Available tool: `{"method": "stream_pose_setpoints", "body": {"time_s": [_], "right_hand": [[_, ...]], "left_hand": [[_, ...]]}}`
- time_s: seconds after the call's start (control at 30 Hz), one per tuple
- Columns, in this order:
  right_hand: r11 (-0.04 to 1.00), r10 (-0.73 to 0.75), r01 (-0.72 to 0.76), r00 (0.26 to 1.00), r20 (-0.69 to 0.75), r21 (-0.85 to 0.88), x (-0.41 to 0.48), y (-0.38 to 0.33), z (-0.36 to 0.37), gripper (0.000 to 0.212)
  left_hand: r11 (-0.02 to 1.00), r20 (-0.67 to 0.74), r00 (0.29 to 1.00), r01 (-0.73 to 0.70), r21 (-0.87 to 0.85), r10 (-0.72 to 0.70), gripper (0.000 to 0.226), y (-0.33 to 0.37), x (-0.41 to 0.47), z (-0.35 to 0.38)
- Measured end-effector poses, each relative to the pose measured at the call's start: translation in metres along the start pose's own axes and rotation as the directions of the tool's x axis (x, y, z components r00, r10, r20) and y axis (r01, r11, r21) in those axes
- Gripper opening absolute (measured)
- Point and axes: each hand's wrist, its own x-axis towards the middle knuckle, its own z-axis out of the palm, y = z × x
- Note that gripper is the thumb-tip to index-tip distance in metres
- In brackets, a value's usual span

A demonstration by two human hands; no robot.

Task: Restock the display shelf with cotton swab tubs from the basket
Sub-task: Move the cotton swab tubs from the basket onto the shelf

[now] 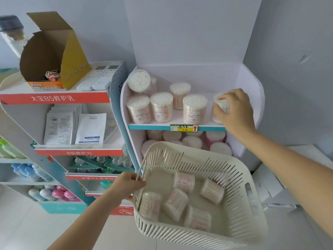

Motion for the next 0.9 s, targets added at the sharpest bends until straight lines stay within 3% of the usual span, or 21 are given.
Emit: {"method": "stream_pose_setpoints", "body": {"time_s": [0.03,0.07,0.1,0.13,0.17,0.2,0.23,0.27,0.3,0.33,0.43,0.57,0.7,0.77,0.83,0.9], "right_hand": [[0.989,-0.133,0.132,0.991,0.007,0.062,-0.021,-0.01,0.0,0.016],[0.967,-0.242,0.23,0.963,0.118,0.106,-0.045,-0.019,0.004,0.011],[0.955,-0.293,0.262,0.902,0.316,0.138,-0.068,-0.026,0.01,0.012],[0.964,-0.264,0.226,0.793,0.549,0.137,-0.089,-0.031,0.019,0.016],[0.982,-0.174,0.172,0.625,0.761,0.083,-0.108,-0.032,0.029,0.024],[0.991,-0.045,0.136,0.41,0.911,-0.012,-0.124,-0.032,0.038,0.039],[0.983,0.078,0.147,0.191,0.978,-0.107,-0.14,-0.028,0.048,0.058],[0.967,0.169,0.192,0.019,0.985,-0.17,-0.156,-0.024,0.056,0.073],[0.949,0.233,0.234,-0.075,0.97,-0.21,-0.169,-0.021,0.063,0.084],[0.937,0.269,0.256,-0.096,0.958,-0.238,-0.18,-0.016,0.068,0.09],[0.924,0.285,0.261,0.016,0.958,-0.279,-0.197,-0.003,0.075,0.102],[0.935,0.299,0.175,0.087,0.95,-0.31,-0.202,0.014,0.077,0.119],[0.954,0.219,0.157,0.208,0.953,-0.253,-0.207,0.014,0.076,0.1],[0.969,0.187,0.115,0.231,0.955,-0.217,-0.203,0.013,0.073,0.093],[0.983,0.179,0.002,0.239,0.954,-0.185,-0.191,0.013,0.066,0.084],[0.97,0.188,-0.202,0.271,0.944,-0.135,-0.171,0.014,0.052,0.062]], "left_hand": [[1.0,0.003,1.0,-0.007,0.003,0.007,0.018,0.0,0.0,0.001],[1.0,0.007,1.0,-0.013,0.005,0.013,0.018,0.001,0.0,0.002],[1.0,0.011,1.0,-0.016,0.003,0.016,0.018,0.002,0.0,0.003],[1.0,0.017,1.0,-0.018,-0.002,0.018,0.018,0.002,0.0,0.003],[1.0,0.023,1.0,-0.018,-0.009,0.018,0.018,0.003,-0.001,0.003],[1.0,0.029,0.999,-0.018,-0.017,0.019,0.018,0.004,-0.002,0.003],[0.999,0.033,0.999,-0.018,-0.027,0.018,0.019,0.004,-0.003,0.002],[0.999,0.038,0.999,-0.016,-0.039,0.018,0.018,0.004,-0.003,0.001],[0.998,0.042,0.999,-0.014,-0.055,0.017,0.017,0.004,-0.005,-0.001],[0.997,0.046,0.999,-0.014,-0.073,0.018,0.015,0.003,-0.006,-0.003],[0.992,0.059,0.998,-0.022,-0.124,0.029,0.014,0.002,-0.011,-0.007],[0.984,0.058,0.997,-0.04,-0.172,0.051,0.017,0.002,-0.019,-0.011],[0.982,0.043,0.996,-0.064,-0.179,0.072,0.022,0.0,-0.023,-0.015],[0.983,0.035,0.996,-0.074,-0.169,0.081,0.021,-0.001,-0.024,-0.019],[0.983,0.032,0.996,-0.076,-0.166,0.083,0.02,-0.001,-0.024,-0.022],[0.985,0.03,0.996,-0.073,-0.156,0.079,0.018,-0.001,-0.022,-0.024]]}}
